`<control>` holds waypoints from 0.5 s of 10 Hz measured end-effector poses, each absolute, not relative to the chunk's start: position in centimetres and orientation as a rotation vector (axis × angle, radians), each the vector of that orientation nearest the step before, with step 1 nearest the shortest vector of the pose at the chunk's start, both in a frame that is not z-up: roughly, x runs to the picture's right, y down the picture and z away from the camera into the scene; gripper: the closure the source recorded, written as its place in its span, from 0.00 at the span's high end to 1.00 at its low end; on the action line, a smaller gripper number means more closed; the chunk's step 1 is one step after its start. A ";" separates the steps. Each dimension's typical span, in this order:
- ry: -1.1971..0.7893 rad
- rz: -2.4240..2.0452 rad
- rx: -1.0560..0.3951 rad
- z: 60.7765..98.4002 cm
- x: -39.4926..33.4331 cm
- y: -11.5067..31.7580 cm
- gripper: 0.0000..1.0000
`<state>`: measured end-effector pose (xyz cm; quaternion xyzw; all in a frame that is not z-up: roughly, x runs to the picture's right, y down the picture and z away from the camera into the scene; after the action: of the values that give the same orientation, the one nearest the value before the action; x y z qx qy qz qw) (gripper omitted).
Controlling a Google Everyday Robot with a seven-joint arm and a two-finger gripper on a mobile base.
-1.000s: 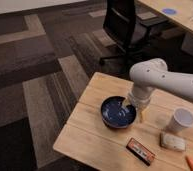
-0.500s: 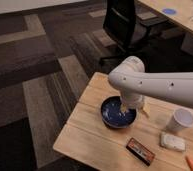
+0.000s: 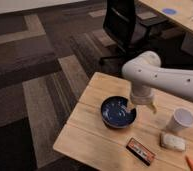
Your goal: Place the white sponge in the ceramic bowl
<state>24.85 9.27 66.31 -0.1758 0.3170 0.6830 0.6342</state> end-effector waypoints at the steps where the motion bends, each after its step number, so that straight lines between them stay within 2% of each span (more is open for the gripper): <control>1: 0.704 1.555 -0.424 66.2 25.6 9.2 0.65; 5: 0.699 1.538 -0.435 66.4 25.6 9.5 0.65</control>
<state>25.58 9.49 66.38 -0.1908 0.3067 0.6753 0.6430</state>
